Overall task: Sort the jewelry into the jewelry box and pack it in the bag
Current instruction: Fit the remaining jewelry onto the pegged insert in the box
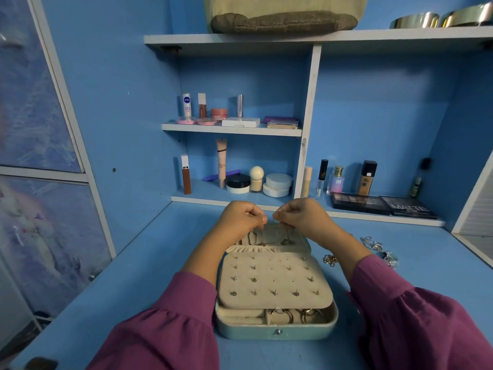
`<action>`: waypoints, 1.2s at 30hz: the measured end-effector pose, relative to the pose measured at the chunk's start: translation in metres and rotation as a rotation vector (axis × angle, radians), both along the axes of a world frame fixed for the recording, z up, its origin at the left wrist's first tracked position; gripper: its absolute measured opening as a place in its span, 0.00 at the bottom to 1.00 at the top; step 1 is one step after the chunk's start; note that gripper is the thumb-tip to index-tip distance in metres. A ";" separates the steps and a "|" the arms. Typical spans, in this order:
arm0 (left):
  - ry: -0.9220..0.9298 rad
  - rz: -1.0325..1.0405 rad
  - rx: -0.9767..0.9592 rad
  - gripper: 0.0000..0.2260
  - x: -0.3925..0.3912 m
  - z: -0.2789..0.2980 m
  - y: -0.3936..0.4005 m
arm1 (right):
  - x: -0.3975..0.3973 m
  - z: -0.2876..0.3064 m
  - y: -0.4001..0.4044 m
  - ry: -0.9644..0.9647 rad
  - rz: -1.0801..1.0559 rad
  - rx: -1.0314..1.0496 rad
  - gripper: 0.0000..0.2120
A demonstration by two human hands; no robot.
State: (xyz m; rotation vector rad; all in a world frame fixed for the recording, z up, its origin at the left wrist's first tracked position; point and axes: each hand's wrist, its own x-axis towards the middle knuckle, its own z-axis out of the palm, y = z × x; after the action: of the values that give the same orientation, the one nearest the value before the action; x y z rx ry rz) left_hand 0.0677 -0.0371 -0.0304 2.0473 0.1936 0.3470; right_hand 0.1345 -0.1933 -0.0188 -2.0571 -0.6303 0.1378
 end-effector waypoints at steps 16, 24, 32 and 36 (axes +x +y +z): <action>-0.115 0.012 -0.140 0.03 -0.005 0.005 0.007 | -0.001 -0.003 0.004 0.061 0.065 0.085 0.06; -0.161 0.110 -0.246 0.04 -0.006 0.011 0.013 | 0.008 -0.001 -0.011 0.154 0.074 0.156 0.04; -0.004 0.172 0.198 0.08 0.011 -0.005 0.004 | 0.008 -0.014 0.005 -0.039 -0.112 -0.048 0.06; 0.034 0.209 0.355 0.04 0.013 -0.007 0.005 | 0.004 -0.018 0.013 -0.160 -0.184 -0.162 0.05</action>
State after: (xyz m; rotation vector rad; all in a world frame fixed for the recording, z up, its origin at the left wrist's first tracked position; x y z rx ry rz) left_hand 0.0810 -0.0317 -0.0371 2.3902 0.3919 0.5051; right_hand 0.1384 -0.1798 -0.0363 -2.2872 -0.5365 -0.0863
